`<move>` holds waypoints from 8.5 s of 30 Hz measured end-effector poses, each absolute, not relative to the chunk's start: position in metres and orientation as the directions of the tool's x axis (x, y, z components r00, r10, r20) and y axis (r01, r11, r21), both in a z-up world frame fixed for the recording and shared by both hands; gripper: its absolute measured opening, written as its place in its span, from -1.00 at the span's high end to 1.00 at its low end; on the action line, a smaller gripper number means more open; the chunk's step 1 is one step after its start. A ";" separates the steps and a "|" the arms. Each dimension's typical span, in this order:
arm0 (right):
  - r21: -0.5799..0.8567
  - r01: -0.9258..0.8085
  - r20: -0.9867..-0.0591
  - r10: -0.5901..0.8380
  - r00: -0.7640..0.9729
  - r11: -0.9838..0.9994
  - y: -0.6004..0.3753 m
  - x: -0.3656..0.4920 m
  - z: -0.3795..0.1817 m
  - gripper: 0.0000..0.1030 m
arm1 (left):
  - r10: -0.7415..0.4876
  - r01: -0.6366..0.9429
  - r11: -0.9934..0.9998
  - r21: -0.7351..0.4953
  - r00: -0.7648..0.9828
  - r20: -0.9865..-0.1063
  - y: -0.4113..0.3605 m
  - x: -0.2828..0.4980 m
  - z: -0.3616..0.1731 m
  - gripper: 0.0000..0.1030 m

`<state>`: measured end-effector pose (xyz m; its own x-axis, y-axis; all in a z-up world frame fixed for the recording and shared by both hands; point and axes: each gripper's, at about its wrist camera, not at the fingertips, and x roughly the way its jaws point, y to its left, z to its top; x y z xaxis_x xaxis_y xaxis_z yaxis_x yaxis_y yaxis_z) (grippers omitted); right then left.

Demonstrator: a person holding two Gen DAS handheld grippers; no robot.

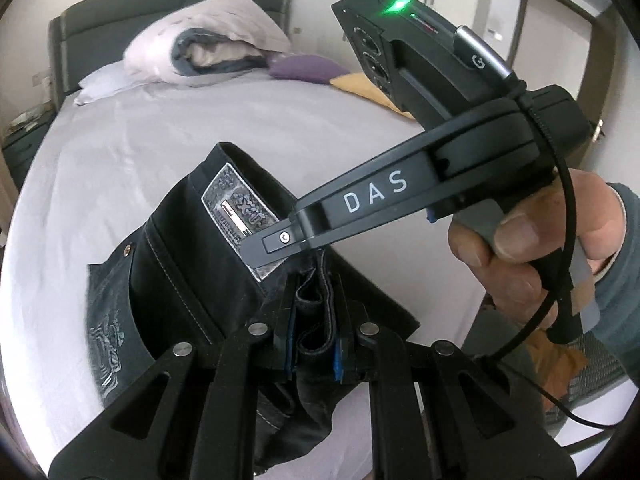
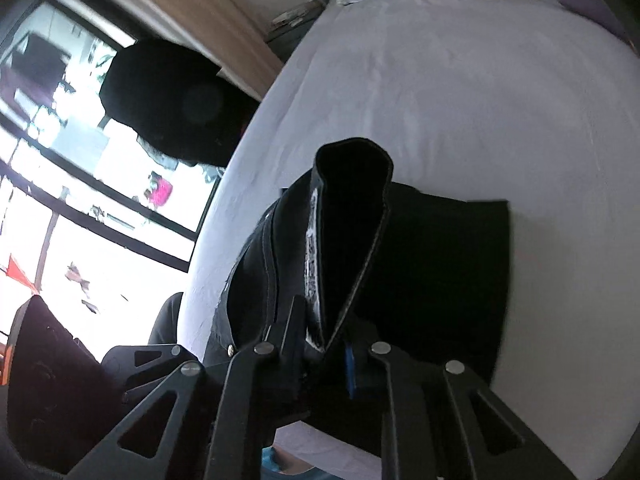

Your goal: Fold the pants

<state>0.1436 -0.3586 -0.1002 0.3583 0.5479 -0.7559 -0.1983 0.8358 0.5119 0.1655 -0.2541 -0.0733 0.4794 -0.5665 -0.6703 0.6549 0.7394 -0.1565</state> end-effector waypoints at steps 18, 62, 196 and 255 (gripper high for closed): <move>0.672 -0.075 -0.668 0.647 0.366 0.737 -0.431 0.155 -0.193 0.67 | -0.561 0.652 0.717 -0.247 0.330 -0.759 -0.338 0.201 -0.146 0.69; 0.642 -0.142 -0.612 0.615 0.497 0.754 -0.393 0.098 -0.159 0.33 | -0.559 0.363 0.828 -0.428 0.462 -0.689 -0.181 0.299 -0.165 0.69; -0.052 0.215 -0.563 -0.207 0.800 0.975 -0.251 0.062 0.009 -1.00 | -0.047 0.020 0.999 -0.046 0.695 -0.718 -0.060 0.164 -0.063 -1.00; -0.071 0.124 -0.675 -0.139 0.725 0.990 -0.212 0.068 -0.037 -1.00 | -0.028 0.001 0.999 -0.037 0.664 -0.747 -0.056 0.180 -0.091 -1.00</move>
<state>0.0677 -0.2124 -0.0368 0.7246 -0.1392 -0.6749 0.1239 0.9897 -0.0711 0.1799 -0.0557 -0.0908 0.6638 -0.0283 -0.7474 0.0005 0.9993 -0.0374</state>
